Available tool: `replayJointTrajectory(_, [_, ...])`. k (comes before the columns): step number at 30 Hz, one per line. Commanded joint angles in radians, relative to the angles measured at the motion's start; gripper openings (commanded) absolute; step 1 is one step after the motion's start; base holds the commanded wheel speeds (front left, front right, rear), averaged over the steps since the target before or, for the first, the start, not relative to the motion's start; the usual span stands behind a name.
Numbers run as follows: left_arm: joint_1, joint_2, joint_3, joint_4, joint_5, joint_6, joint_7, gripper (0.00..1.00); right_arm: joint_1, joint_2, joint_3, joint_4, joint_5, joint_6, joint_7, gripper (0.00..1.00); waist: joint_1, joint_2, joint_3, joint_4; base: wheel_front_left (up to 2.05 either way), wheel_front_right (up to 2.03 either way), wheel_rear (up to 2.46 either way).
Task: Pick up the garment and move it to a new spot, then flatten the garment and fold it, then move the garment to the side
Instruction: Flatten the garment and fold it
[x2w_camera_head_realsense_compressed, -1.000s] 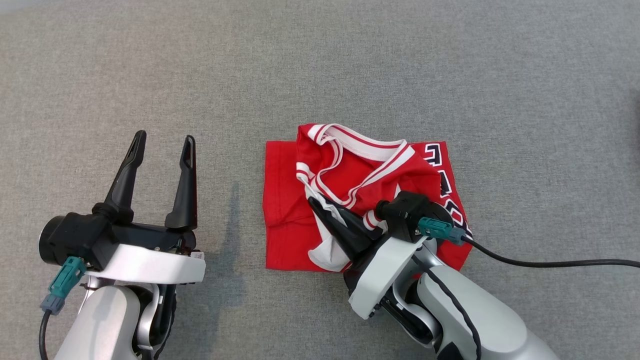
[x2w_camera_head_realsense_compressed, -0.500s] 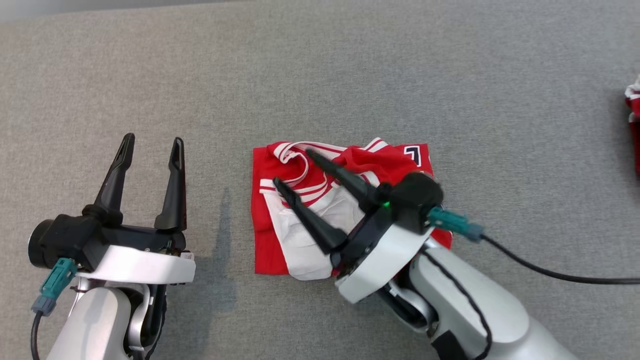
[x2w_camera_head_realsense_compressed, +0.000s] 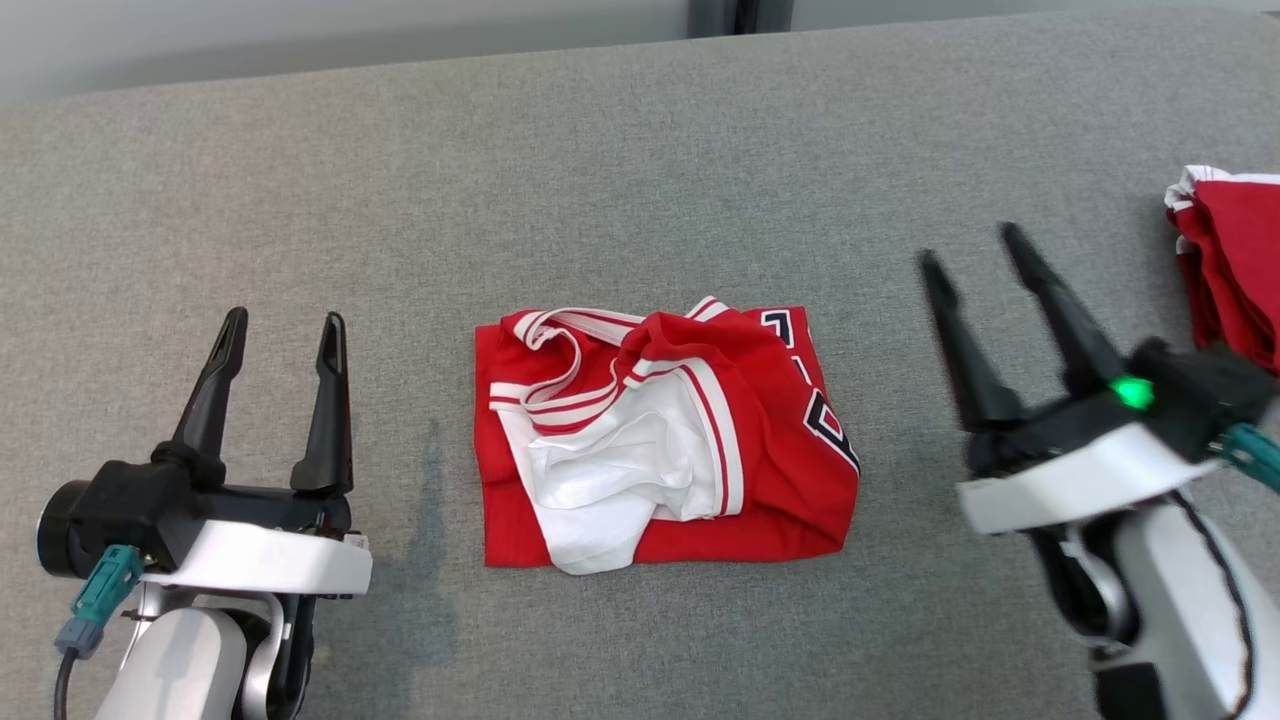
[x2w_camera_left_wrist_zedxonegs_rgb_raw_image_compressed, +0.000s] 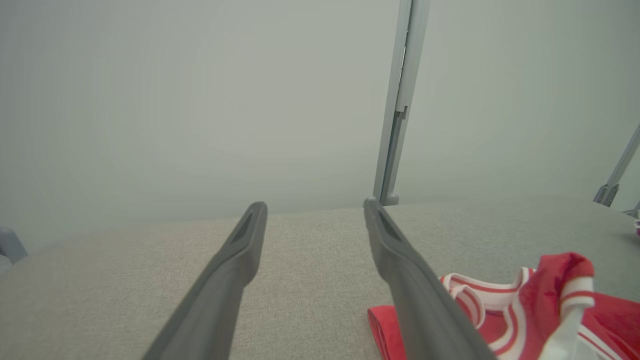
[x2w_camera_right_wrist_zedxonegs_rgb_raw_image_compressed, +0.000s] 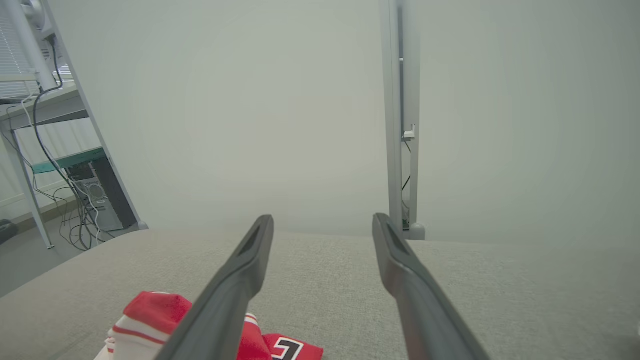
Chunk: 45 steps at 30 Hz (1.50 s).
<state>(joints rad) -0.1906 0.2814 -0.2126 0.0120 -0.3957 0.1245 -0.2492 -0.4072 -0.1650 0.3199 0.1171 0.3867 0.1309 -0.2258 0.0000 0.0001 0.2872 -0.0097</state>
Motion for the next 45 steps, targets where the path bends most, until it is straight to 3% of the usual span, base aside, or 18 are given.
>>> replayJointTrajectory(1, [0.014, 0.014, 0.002, -0.008, 0.012, 0.010, 0.009, 1.00, 0.066, -0.027, -0.098, -0.011, -0.031, 0.000, 0.019, 1.00, 0.0000, -0.0001, -0.009, -0.006, 0.00, 0.00, 0.00])
replayJointTrajectory(9, [0.043, 0.026, 0.003, -0.027, 0.011, 0.026, 0.026, 1.00, 0.203, -0.045, -0.263, -0.057, -0.076, 0.000, 0.068, 1.00, 0.0000, -0.0001, -0.029, -0.011, 0.00, 0.00, 0.00])
replayJointTrajectory(22, [0.053, 0.031, -0.009, -0.053, 0.007, 0.037, 0.041, 1.00, 0.214, -0.029, -0.277, -0.087, -0.075, 0.000, 0.093, 1.00, 0.0000, -0.0001, -0.031, -0.006, 0.00, 0.00, 0.00])
replayJointTrajectory(23, [0.050, 0.032, -0.010, -0.055, 0.007, 0.036, 0.039, 1.00, 0.204, -0.035, -0.264, -0.082, -0.072, 0.000, 0.099, 0.28, 0.0000, -0.0001, -0.029, -0.004, 0.00, 0.00, 0.00])
replayJointTrajectory(24, [0.047, 0.031, -0.011, -0.056, 0.007, 0.036, 0.041, 1.00, 0.193, -0.040, -0.252, -0.074, -0.067, 0.000, 0.104, 0.00, 0.0000, -0.0001, -0.026, -0.002, 0.00, 0.00, 0.00])
replayJointTrajectory(29, [0.026, 0.024, -0.024, -0.059, 0.006, 0.029, 0.041, 1.00, 0.120, -0.063, -0.159, -0.015, -0.051, 0.000, 0.118, 0.00, 0.0000, -0.0001, -0.009, 0.024, 0.00, 0.00, 0.00])
replayJointTrajectory(35, [0.010, 0.006, -0.039, -0.052, 0.002, 0.026, 0.031, 1.00, 0.013, -0.065, 0.026, 0.083, -0.014, 0.000, 0.113, 0.00, 0.0000, -0.0001, 0.014, 0.065, 0.00, 0.00, 0.00])
replayJointTrajectory(45, [-0.030, -0.023, -0.056, -0.028, -0.005, 0.012, 0.012, 1.00, -0.167, -0.078, 0.256, 0.346, 0.059, 0.000, 0.095, 0.00, 0.0000, -0.0001, 0.056, 0.117, 0.00, 0.00, 0.00])
